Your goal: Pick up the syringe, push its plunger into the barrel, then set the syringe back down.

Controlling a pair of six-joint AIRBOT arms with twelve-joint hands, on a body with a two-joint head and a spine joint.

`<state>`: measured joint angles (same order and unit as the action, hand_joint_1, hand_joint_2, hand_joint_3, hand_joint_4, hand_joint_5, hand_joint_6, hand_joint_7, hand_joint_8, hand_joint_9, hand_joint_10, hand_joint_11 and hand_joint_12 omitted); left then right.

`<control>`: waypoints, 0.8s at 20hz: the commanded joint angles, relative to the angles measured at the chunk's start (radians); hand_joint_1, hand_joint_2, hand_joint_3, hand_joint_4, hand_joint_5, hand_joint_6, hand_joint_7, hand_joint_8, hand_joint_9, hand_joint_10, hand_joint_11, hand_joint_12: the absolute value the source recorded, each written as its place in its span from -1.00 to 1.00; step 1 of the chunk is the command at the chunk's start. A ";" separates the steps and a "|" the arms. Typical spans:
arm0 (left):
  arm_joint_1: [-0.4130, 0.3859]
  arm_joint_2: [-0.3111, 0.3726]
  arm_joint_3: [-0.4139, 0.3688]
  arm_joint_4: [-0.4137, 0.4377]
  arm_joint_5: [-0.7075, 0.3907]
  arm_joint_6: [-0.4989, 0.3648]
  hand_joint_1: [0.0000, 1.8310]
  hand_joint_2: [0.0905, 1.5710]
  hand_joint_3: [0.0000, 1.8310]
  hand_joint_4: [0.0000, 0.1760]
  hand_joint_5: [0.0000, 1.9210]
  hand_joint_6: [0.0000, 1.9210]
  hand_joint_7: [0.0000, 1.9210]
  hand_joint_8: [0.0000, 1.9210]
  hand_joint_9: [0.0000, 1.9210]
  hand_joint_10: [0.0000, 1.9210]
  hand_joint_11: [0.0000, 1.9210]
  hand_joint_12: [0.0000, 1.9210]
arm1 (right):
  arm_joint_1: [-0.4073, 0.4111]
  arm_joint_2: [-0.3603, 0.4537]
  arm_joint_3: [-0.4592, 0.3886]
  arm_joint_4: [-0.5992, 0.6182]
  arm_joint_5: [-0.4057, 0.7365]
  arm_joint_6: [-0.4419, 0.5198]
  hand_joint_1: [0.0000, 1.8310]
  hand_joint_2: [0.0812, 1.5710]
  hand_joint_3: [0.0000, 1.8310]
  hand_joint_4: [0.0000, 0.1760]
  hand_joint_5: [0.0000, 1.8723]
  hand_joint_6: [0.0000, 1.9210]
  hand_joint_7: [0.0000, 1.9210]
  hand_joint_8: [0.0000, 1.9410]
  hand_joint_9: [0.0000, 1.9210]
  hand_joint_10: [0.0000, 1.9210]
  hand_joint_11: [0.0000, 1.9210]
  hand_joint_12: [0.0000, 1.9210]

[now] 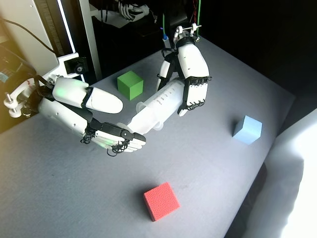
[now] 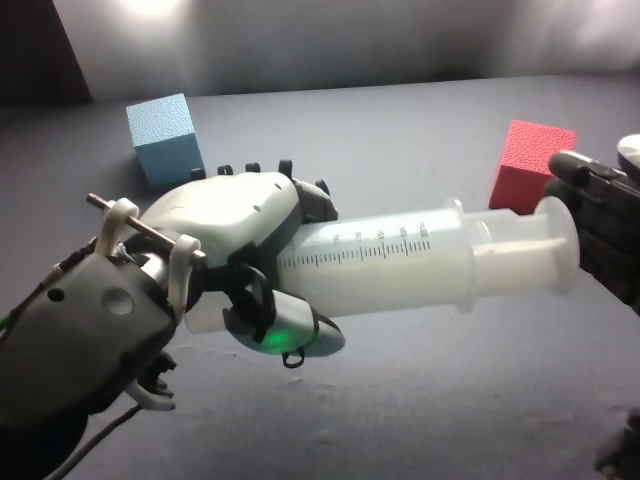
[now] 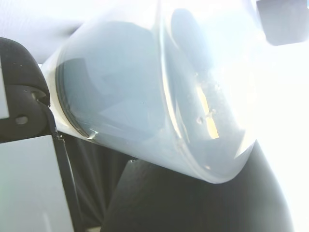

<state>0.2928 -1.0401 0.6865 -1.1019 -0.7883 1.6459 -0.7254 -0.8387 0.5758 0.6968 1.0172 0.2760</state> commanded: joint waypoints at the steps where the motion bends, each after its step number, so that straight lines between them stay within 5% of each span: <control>1: -0.018 0.011 -0.007 0.081 -0.056 -0.027 0.47 0.51 -1.00 -1.00 -0.11 -0.04 -0.19 0.51 -0.29 0.58 -0.44 0.29 | 0.018 -0.005 -0.006 -0.096 0.068 0.007 -1.00 0.73 -1.00 -1.00 -0.83 -1.00 -0.86 -1.00 -0.93 -1.00 -1.00 -0.87; 4: -0.018 0.011 -0.006 0.081 -0.056 -0.027 0.48 0.47 -1.00 -1.00 -0.09 -0.05 -0.13 0.44 -0.21 0.44 -0.40 0.19 | 0.047 -0.026 -0.011 -0.105 0.047 0.007 -1.00 0.75 -0.99 -1.00 -0.94 -1.00 -0.98 -1.00 -1.00 -1.00 -1.00 -1.00; 13: -0.019 0.013 -0.007 0.081 -0.056 -0.027 0.46 0.54 -1.00 -1.00 -0.14 -0.05 -0.27 0.63 -0.33 0.65 -0.41 0.28 | 0.090 -0.086 -0.049 -0.106 0.032 -0.010 -1.00 0.79 -0.98 -1.00 -1.00 -1.00 -1.00 -1.00 -1.00 -1.00 -1.00 -1.00; 16: -0.019 0.013 -0.007 0.081 -0.056 -0.027 0.47 0.51 -1.00 -1.00 -0.11 -0.04 -0.22 0.57 -0.27 0.54 -0.40 0.25 | 0.112 -0.105 -0.058 -0.106 0.006 -0.017 -1.00 0.78 -0.99 -1.00 -1.00 -1.00 -1.00 -1.00 -1.00 -1.00 -1.00 -1.00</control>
<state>0.2928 -1.0298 0.6876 -1.1179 -0.8093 1.6573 -0.6254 -0.9333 0.5396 0.7490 1.0222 0.2375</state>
